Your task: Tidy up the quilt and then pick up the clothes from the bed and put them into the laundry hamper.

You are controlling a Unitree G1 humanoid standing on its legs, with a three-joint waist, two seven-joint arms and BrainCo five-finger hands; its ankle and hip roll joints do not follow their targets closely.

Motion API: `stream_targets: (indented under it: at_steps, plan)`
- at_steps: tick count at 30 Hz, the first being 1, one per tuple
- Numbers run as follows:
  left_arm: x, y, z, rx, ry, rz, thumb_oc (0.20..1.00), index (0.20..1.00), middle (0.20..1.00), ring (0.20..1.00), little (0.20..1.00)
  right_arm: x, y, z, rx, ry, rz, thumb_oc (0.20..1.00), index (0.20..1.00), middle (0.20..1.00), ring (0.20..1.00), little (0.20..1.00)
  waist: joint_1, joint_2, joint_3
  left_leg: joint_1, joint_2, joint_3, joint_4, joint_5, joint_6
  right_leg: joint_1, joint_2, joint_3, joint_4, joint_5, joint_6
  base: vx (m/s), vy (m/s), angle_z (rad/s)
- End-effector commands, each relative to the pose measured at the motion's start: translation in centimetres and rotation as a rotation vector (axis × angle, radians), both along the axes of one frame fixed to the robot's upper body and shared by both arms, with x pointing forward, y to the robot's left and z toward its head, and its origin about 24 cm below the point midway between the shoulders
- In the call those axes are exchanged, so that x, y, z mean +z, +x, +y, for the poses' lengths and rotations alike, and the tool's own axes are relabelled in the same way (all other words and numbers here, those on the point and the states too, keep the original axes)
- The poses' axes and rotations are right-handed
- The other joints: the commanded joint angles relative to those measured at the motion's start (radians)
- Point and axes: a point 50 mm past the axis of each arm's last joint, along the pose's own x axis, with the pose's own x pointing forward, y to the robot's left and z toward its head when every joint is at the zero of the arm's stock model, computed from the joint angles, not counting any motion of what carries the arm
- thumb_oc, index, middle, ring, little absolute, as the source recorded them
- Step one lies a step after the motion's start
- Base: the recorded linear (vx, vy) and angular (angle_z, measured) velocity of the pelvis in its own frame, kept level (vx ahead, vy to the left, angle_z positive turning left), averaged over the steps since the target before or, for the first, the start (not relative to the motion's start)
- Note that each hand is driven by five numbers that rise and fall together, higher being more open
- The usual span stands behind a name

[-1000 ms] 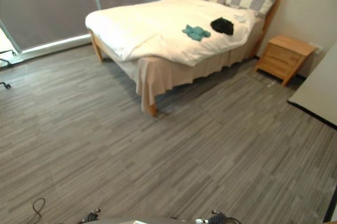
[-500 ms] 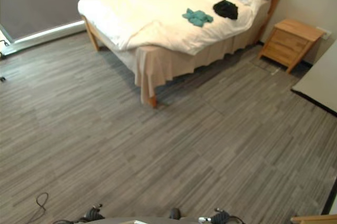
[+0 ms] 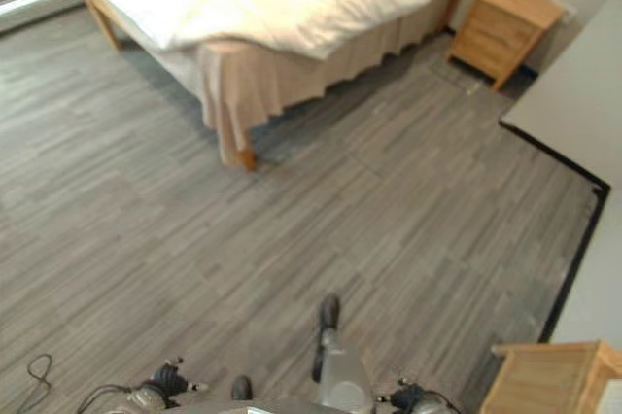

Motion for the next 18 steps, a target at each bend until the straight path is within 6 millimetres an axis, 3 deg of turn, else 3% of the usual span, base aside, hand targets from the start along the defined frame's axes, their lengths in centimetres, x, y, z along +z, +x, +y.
stream_targets:
  at_steps: [1, 2, 3, 5, 6, 8, 9, 10, 11, 12, 14, 15, 16, 17, 18]
  plan:
    - [-0.1, -0.2, -0.5, -0.036, -0.009, 0.017, 1.000, 1.000, 1.000, 1.000, 1.000, 0.1, -0.2, -0.6, -0.024, -0.017, -0.002, 1.000, 1.000, 1.000, 1.000, 1.000, -0.008, 0.034, -0.015, 0.162, -0.007, -0.038, 0.001, -0.108, -0.004, -0.043, 0.039, -0.011, -0.009, 0.080, 0.026, 0.32, -0.110, 0.47]
    - [-0.2, -0.5, -0.5, -0.027, -0.009, 0.028, 1.000, 1.000, 1.000, 1.000, 1.000, 0.0, -0.5, -0.6, -0.024, -0.018, 0.007, 1.000, 1.000, 1.000, 1.000, 1.000, -0.009, 0.037, -0.020, 0.162, -0.009, -0.046, 0.026, -0.111, -0.005, -0.035, 0.042, -0.020, 0.002, 0.087, 0.013, 0.61, -0.219, 0.12]
    - [-0.4, -0.8, -0.7, -0.010, -0.014, 0.035, 1.000, 1.000, 1.000, 1.000, 1.000, 0.1, -0.6, -1.0, -0.024, -0.026, 0.008, 1.000, 1.000, 1.000, 1.000, 1.000, -0.021, 0.052, -0.026, 0.142, -0.009, -0.045, 0.144, -0.083, -0.020, -0.010, 0.060, -0.025, 0.015, 0.079, -0.019, 0.62, -0.236, 0.11]
    - [-0.2, 0.0, -0.8, 0.004, -0.015, 0.008, 1.000, 1.000, 1.000, 1.000, 1.000, 0.3, -0.3, -1.6, -0.003, -0.051, 0.008, 1.000, 1.000, 1.000, 1.000, 1.000, -0.015, 0.058, -0.023, 0.038, -0.035, -0.056, 0.403, 0.080, -0.081, 0.055, 0.082, -0.020, 0.023, 0.057, -0.056, 0.58, -0.301, -0.05]
    - [0.2, 1.3, -0.7, 0.026, -0.016, -0.046, 1.000, 1.000, 1.000, 1.000, 1.000, 0.5, 0.2, -2.1, 0.002, -0.071, -0.009, 1.000, 1.000, 1.000, 1.000, 1.000, 0.017, 0.033, 0.011, -0.097, -0.069, -0.061, 0.685, 0.183, -0.118, 0.129, 0.076, -0.011, 0.004, 0.032, -0.087, 0.52, -0.358, 0.04]
    - [0.8, 3.1, -0.5, 0.058, -0.011, -0.121, 1.000, 1.000, 1.000, 1.000, 1.000, 0.9, 1.4, -2.3, 0.012, -0.087, -0.043, 1.000, 1.000, 1.000, 1.000, 1.000, 0.037, -0.003, 0.033, -0.202, -0.094, -0.031, 0.811, 0.194, -0.107, 0.184, 0.067, 0.017, -0.019, 0.010, -0.105, 0.42, -0.245, -0.08]
    - [1.0, 3.5, -0.5, 0.079, -0.019, -0.144, 1.000, 1.000, 1.000, 1.000, 1.000, 1.0, 1.8, -2.3, 0.024, -0.093, -0.053, 1.000, 1.000, 1.000, 1.000, 1.000, 0.050, -0.017, 0.037, -0.243, -0.097, -0.016, 0.817, 0.183, -0.090, 0.207, 0.063, 0.032, -0.028, -0.007, -0.108, 0.41, -0.104, -0.61]
    - [1.1, 3.7, -0.5, 0.094, -0.030, -0.159, 1.000, 1.000, 1.000, 1.000, 1.000, 1.1, 2.0, -2.4, 0.034, -0.100, -0.055, 1.000, 1.000, 1.000, 1.000, 1.000, 0.076, -0.012, 0.049, -0.285, -0.082, 0.005, 0.826, 0.147, -0.079, 0.243, 0.079, 0.051, -0.041, -0.025, -0.112, 0.32, -0.062, -0.74]
    - [1.1, 3.7, -0.5, 0.094, -0.029, -0.160, 1.000, 1.000, 1.000, 1.000, 1.000, 1.1, 2.0, -2.4, 0.034, -0.100, -0.056, 1.000, 1.000, 1.000, 1.000, 1.000, 0.075, -0.015, 0.047, -0.286, -0.085, 0.006, 0.822, 0.151, -0.078, 0.240, 0.075, 0.051, -0.041, -0.024, -0.111, 0.50, -0.021, -0.79]
    - [1.3, 4.0, -0.6, 0.134, -0.054, -0.188, 1.000, 1.000, 1.000, 1.000, 1.000, 1.1, 2.3, -2.3, 0.045, -0.099, -0.061, 1.000, 1.000, 1.000, 1.000, 1.000, 0.114, -0.016, 0.047, -0.370, -0.074, 0.009, 0.719, 0.129, -0.062, 0.302, 0.085, 0.075, -0.059, -0.058, -0.105, 0.54, 0.007, -0.56]
    - [1.2, 3.9, -0.6, 0.174, -0.070, -0.199, 1.000, 1.000, 1.000, 1.000, 1.000, 1.2, 2.5, -2.4, 0.052, -0.101, -0.066, 1.000, 1.000, 1.000, 1.000, 1.000, 0.145, -0.011, 0.035, -0.379, -0.065, 0.013, 0.482, 0.109, -0.040, 0.339, 0.095, 0.092, -0.066, -0.091, -0.091, 0.64, 0.056, -0.43]
    - [1.2, 3.8, -0.5, 0.166, -0.063, -0.195, 1.000, 1.000, 1.000, 1.000, 1.000, 1.2, 2.6, -2.4, 0.055, -0.102, -0.071, 1.000, 1.000, 1.000, 1.000, 1.000, 0.156, 0.003, 0.022, -0.393, -0.048, 0.007, 0.346, 0.133, -0.041, 0.358, 0.110, 0.095, -0.070, -0.109, -0.084, 0.36, 0.064, -0.55]
    - [1.2, 3.8, -0.5, 0.166, -0.063, -0.194, 1.000, 1.000, 1.000, 1.000, 1.000, 1.2, 2.6, -2.4, 0.055, -0.102, -0.070, 1.000, 1.000, 1.000, 1.000, 1.000, 0.159, -0.001, 0.029, -0.374, -0.051, 0.011, 0.328, 0.138, -0.041, 0.368, 0.106, 0.098, -0.070, -0.113, -0.084, 0.54, 0.081, -0.61]
    - [1.2, 3.7, -0.5, 0.128, -0.042, -0.175, 1.000, 1.000, 1.000, 1.000, 1.000, 1.3, 2.7, -2.4, 0.044, -0.107, -0.083, 1.000, 1.000, 1.000, 1.000, 1.000, 0.168, 0.014, 0.010, -0.396, 0.002, 0.059, 0.185, 0.213, -0.051, 0.429, 0.121, 0.086, -0.073, -0.154, -0.076, 0.36, 0.034, -0.48]
    - [1.2, 3.7, -0.4, 0.128, -0.042, -0.175, 1.000, 1.000, 1.000, 1.000, 1.000, 1.3, 2.7, -2.4, 0.044, -0.107, -0.083, 1.000, 1.000, 1.000, 1.000, 1.000, 0.170, 0.011, 0.014, -0.389, 0.001, 0.062, 0.179, 0.215, -0.051, 0.433, 0.119, 0.087, -0.073, -0.155, -0.076, 0.67, 0.069, -0.09]
